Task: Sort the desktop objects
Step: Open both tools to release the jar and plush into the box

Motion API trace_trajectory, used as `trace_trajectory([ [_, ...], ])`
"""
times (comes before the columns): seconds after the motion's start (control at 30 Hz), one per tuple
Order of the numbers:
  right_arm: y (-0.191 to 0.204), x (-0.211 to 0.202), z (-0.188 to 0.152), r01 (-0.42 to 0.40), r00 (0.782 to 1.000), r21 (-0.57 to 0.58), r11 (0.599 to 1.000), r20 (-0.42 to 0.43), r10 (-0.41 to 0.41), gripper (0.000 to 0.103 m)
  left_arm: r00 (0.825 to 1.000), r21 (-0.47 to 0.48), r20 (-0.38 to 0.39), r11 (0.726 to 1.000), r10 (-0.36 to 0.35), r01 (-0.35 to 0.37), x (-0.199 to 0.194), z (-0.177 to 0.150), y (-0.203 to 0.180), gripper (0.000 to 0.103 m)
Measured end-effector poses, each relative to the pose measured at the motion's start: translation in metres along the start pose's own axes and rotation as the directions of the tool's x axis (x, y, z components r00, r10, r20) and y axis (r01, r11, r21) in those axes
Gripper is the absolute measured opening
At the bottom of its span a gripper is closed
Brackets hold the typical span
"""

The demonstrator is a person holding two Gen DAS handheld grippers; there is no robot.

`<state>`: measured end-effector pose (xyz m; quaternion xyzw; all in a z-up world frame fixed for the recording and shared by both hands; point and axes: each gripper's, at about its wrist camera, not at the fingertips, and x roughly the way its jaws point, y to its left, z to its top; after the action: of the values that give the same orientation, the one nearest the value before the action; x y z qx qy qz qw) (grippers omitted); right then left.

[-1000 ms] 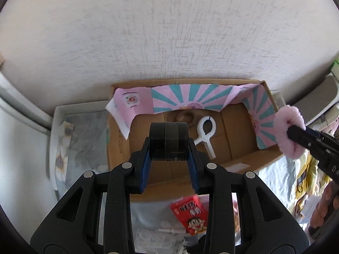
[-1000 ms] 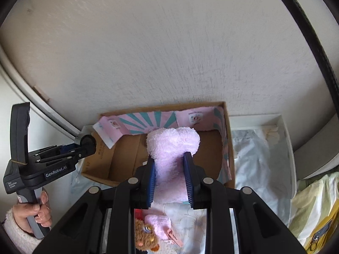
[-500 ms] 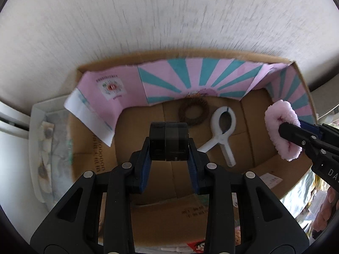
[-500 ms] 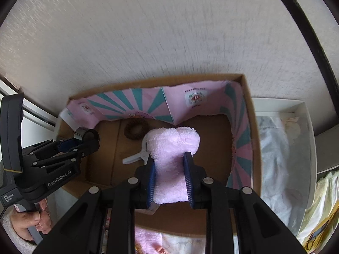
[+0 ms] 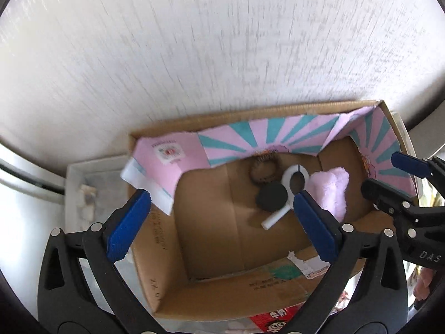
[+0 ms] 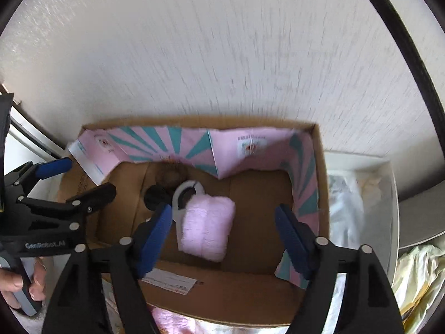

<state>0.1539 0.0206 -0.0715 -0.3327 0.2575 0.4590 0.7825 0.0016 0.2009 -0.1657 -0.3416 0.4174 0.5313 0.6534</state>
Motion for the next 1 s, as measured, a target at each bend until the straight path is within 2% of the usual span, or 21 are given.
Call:
trace_trajectory([
  [0.23,0.000,-0.007,-0.001,-0.014,1.000,0.012,1.000,-0.005,0.014,0.074,1.000,0.001,-0.011,1.000,0.012,-0.012,0.004,0.003,0.007,0.102],
  [0.6,0.018,-0.032,-0.009,-0.056,0.998,0.037,0.998,0.038,0.055,0.074,0.999,-0.041,0.036,0.999,0.012,-0.011,-0.054,-0.006,0.042,0.102],
  [0.8,0.025,-0.054,-0.027,-0.047,0.997,0.024,0.999,0.069,0.045,0.074,0.997,-0.036,0.048,0.998,0.053,-0.051,-0.081,-0.028,0.059,0.103],
  [1.0,0.024,-0.069,-0.058,-0.048,0.996,0.014,0.999,0.071,0.047,0.074,0.999,-0.062,0.033,0.997,0.039,-0.037,-0.101,-0.061,0.083,0.103],
])
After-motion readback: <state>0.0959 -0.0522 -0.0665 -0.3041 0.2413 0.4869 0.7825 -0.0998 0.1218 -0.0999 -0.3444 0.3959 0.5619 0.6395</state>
